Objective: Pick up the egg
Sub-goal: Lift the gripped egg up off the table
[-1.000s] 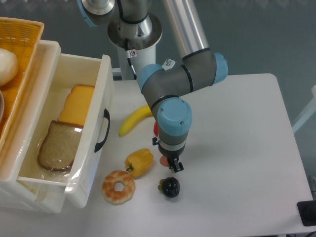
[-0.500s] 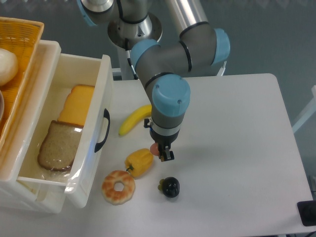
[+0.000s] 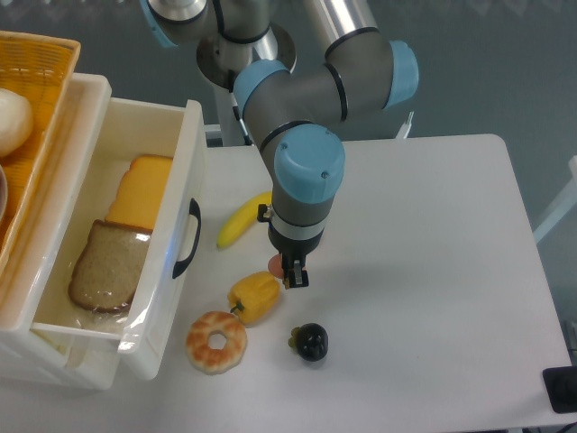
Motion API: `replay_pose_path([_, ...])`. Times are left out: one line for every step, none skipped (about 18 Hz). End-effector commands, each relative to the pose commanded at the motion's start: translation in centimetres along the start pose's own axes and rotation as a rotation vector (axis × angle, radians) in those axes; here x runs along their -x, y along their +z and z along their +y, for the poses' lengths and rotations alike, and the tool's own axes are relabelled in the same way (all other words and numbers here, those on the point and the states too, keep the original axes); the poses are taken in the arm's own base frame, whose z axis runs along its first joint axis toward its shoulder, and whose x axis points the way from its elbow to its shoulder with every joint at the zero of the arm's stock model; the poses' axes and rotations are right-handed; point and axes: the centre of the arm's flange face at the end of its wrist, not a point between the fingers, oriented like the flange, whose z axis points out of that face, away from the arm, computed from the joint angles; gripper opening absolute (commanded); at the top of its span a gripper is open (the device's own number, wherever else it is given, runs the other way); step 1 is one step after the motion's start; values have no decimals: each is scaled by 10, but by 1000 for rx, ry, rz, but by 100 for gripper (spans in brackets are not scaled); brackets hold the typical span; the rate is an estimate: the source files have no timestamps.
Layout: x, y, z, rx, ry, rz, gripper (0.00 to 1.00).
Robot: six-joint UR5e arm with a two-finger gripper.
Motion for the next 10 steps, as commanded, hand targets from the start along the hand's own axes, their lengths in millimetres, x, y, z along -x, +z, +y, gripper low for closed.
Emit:
replay_pose_path([0,0,0,0,-3,0,44])
replay_pose_path([0,0,0,0,-6,0,44])
replay_pose_path([0,0,0,0,-8,0,44])
replay_pose_path([0,0,0,-1,-9,0,44])
replay_pose_path([0,0,-1,-6,-9,-2,44])
replay_pose_path([0,0,0,-10,-11,-4,44])
replay_pose_path([0,0,0,-10,-11,-4,44])
replay_pose_path([0,0,0,-10,-11,-4,44])
replay_pose_path([0,0,0,-10,-11,-4,44])
replay_pose_path([0,0,0,-10,-12,-3,44])
